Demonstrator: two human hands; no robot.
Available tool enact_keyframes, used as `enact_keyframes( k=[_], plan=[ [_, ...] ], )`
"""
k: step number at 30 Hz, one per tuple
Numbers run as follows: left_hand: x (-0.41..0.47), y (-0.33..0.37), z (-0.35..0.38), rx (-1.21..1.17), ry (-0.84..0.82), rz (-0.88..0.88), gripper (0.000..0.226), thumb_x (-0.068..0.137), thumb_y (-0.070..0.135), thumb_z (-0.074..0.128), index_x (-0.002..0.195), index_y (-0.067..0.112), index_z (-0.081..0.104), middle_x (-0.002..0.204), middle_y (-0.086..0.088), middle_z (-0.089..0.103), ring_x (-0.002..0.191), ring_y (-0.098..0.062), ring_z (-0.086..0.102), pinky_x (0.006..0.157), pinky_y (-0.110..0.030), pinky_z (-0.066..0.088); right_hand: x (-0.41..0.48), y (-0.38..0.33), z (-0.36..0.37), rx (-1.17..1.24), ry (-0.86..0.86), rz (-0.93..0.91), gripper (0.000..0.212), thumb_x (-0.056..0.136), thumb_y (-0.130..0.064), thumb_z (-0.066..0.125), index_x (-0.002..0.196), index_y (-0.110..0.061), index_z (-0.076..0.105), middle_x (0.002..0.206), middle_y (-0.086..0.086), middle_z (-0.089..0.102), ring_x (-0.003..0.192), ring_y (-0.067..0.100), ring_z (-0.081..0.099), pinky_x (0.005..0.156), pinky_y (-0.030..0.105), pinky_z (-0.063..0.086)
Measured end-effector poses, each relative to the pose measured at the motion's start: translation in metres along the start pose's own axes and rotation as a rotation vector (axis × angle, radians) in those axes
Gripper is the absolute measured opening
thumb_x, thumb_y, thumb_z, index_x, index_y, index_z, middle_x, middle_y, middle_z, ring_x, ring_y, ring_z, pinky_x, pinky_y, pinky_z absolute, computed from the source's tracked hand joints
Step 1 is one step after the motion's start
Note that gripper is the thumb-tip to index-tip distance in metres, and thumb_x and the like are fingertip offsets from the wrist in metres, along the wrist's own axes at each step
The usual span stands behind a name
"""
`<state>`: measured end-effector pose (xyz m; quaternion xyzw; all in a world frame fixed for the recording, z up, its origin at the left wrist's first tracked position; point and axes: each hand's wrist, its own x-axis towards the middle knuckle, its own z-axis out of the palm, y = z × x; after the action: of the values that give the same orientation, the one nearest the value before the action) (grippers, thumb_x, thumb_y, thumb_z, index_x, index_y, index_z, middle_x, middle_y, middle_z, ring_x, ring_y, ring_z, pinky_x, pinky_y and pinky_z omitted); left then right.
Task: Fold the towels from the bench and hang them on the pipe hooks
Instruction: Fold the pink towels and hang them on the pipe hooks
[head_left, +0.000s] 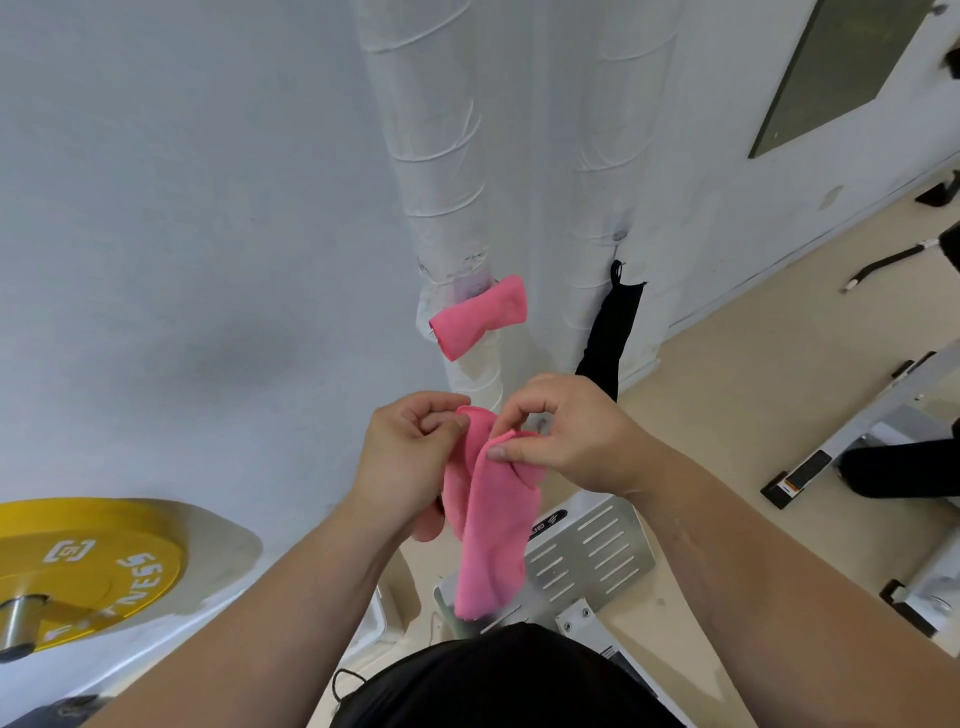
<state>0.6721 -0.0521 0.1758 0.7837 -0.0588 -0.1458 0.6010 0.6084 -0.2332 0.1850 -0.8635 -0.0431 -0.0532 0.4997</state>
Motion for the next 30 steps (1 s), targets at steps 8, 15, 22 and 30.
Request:
enact_keyframes(
  k=[8,15,22,30],
  plan=[
    [-0.018,0.021,0.002,-0.186,-0.243,-0.061,0.017,0.091,-0.004,0.064,0.092,0.005,0.078,0.069,-0.015,0.073,0.057,-0.016,0.065,0.052,-0.023,0.049,0.004,-0.006,-0.001,-0.037,0.143,-0.094,0.028,0.067,-0.02,0.092,0.074,-0.016,0.066,0.07,-0.01,0.063,0.074,0.007,0.057,0.068,0.013,0.04],
    [-0.011,0.013,-0.001,-0.142,-0.284,-0.077,0.035,0.069,0.039,0.081,0.095,0.016,0.079,0.092,-0.052,0.056,0.077,-0.043,0.057,0.067,-0.059,0.038,0.007,-0.01,-0.001,-0.179,0.12,-0.152,0.034,0.069,-0.019,0.086,0.075,-0.017,0.052,0.068,-0.006,0.06,0.075,0.016,0.053,0.069,0.036,0.045],
    [0.001,0.008,-0.002,-0.153,-0.111,0.036,0.012,0.088,0.003,0.074,0.084,0.013,0.079,0.072,-0.02,0.072,0.069,-0.023,0.062,0.069,-0.034,0.051,-0.002,0.021,0.004,-0.102,0.082,0.034,0.034,0.066,-0.035,0.091,0.079,-0.031,0.059,0.069,-0.007,0.062,0.074,0.011,0.056,0.072,0.039,0.05],
    [0.024,0.021,-0.033,-0.132,-0.119,0.222,0.03,0.089,-0.009,0.067,0.103,0.017,0.074,0.072,-0.012,0.068,0.072,-0.016,0.062,0.074,-0.024,0.051,-0.01,0.041,-0.027,-0.243,0.128,0.019,0.024,0.081,-0.045,0.074,0.078,-0.022,0.068,0.128,-0.005,0.053,0.123,0.007,0.046,0.107,0.021,0.032]
  ],
)
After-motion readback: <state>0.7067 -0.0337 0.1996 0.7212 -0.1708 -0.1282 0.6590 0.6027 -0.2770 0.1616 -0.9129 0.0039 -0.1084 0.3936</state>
